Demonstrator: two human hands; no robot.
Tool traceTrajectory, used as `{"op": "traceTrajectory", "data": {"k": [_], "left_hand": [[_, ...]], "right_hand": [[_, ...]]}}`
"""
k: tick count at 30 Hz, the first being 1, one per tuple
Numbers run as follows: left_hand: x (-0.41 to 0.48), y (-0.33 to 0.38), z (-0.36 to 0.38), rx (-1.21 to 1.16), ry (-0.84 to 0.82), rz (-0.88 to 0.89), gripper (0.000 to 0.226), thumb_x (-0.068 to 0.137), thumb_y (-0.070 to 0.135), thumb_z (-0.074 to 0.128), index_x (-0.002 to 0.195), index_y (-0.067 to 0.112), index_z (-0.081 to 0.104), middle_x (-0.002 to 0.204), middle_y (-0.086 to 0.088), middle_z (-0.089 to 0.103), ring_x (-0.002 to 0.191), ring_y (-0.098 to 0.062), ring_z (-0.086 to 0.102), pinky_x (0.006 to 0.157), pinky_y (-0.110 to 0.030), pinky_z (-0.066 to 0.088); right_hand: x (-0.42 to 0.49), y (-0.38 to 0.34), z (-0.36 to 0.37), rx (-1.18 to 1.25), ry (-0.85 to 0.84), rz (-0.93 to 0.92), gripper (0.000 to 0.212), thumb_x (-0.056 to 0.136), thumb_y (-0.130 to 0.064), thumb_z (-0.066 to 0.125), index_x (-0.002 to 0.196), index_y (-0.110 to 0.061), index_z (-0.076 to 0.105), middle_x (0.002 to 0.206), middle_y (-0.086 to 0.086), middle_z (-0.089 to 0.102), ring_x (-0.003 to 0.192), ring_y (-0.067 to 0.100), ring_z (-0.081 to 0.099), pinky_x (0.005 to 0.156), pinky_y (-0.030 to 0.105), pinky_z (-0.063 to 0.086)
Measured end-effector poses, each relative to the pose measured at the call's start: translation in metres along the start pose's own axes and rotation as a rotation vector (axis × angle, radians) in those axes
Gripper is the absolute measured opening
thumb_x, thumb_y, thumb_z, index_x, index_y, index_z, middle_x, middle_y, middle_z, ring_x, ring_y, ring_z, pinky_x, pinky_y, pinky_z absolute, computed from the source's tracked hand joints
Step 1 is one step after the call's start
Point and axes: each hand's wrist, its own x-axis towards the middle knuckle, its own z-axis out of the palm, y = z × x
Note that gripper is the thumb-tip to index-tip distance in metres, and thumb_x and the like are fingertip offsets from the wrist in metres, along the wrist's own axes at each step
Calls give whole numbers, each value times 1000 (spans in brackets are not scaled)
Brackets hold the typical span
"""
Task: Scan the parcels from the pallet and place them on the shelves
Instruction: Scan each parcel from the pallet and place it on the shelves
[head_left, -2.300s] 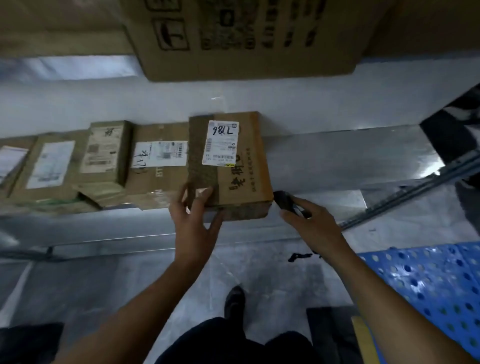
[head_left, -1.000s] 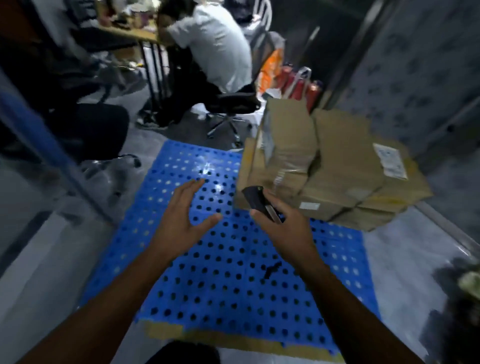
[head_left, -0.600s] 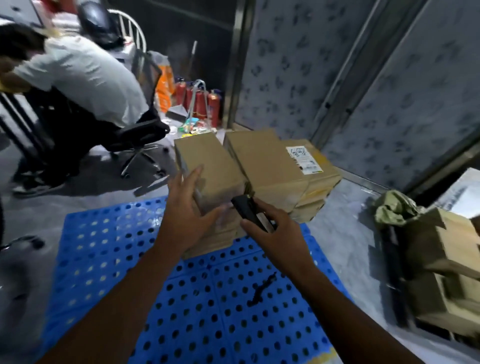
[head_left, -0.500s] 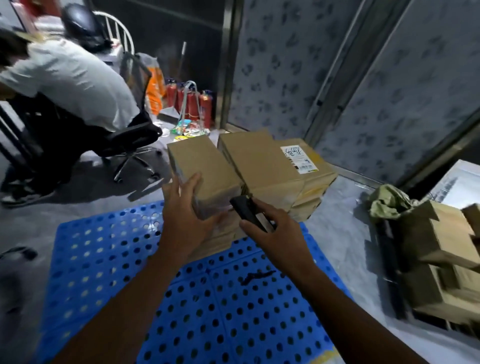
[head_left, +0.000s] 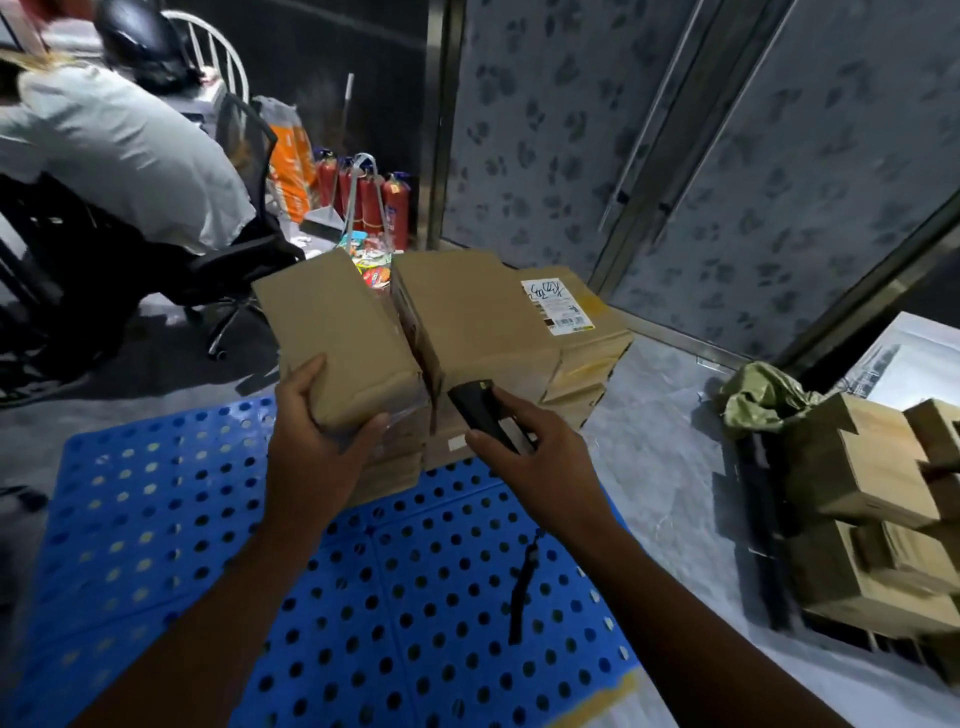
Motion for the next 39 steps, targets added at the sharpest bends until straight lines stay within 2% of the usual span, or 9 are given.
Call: {"op": "traceTrajectory", "data": {"k": [5, 9, 15, 20, 25, 29, 33, 36, 39], "left_hand": [[-86, 21, -11, 36, 14, 24, 87, 77, 45, 79, 148, 25, 34, 147, 13, 36, 132, 16, 36, 98, -5, 42], [-168, 28, -19, 95, 25, 37, 73, 86, 63, 68, 145, 36, 35, 145, 18, 38, 135, 15, 34, 101, -5, 38], [-267, -15, -35, 170, 45, -213, 76, 84, 62, 72, 147, 54, 29, 148, 39, 29, 134, 16, 36, 101, -6, 40], [-309, -51, -48, 222, -84, -377, 83, 85, 38, 79, 146, 58, 28, 163, 13, 25, 151, -10, 27, 113, -30, 44], [-302, -52, -50, 577, -218, -285, 73, 84, 15, 81, 147, 26, 46, 171, -11, 5, 154, -40, 16, 112, -58, 40], [-287, -35, -36, 855, -274, -181, 97, 83, 13, 75, 162, 36, 22, 169, -20, 11, 147, -48, 24, 106, -56, 47], [-284, -34, -25, 757, -271, -140, 100, 81, 19, 80, 162, 19, 23, 169, -15, 14, 148, -42, 24, 106, -56, 48], [-290, -44, -20, 582, -205, -232, 99, 75, 31, 89, 158, 26, 36, 170, -17, -2, 155, -42, 5, 117, -57, 30], [-297, -50, -15, 313, -147, -381, 97, 75, 24, 91, 156, 32, 37, 170, -11, -4, 156, -30, 12, 112, -45, 46]], "right_hand": [[-15, 28, -16, 77, -86, -15, 63, 85, -54, 72, 143, -35, 54, 128, -23, 59, 113, -7, 55, 90, 10, 48], [-42, 59, 1, 109, -279, 22, 62, 87, -50, 72, 144, -39, 50, 128, -22, 56, 114, 6, 59, 92, 27, 53], [-84, 111, 43, 42, -568, 61, 63, 86, -53, 71, 145, -42, 49, 136, -9, 57, 96, 2, 65, 76, 23, 57], [-108, 132, 80, -77, -734, 53, 65, 86, -56, 70, 146, -37, 49, 142, -12, 55, 116, 7, 59, 75, 10, 51], [-117, 131, 99, -100, -742, 46, 65, 85, -57, 70, 144, -38, 50, 132, -11, 60, 79, -10, 58, 68, 25, 58], [-112, 124, 97, -134, -719, 41, 63, 88, -53, 69, 145, -36, 50, 127, -11, 62, 80, -4, 61, 63, 17, 53], [-112, 117, 86, -108, -690, 38, 62, 88, -49, 71, 145, -31, 52, 128, -9, 62, 79, -10, 63, 57, 8, 47], [-112, 112, 72, -142, -671, 39, 64, 87, -50, 72, 145, -31, 53, 134, -6, 62, 95, 5, 68, 72, 19, 54], [-107, 107, 57, -245, -692, -11, 64, 85, -51, 74, 143, -33, 54, 130, -7, 64, 87, 11, 68, 62, 14, 52]]}}
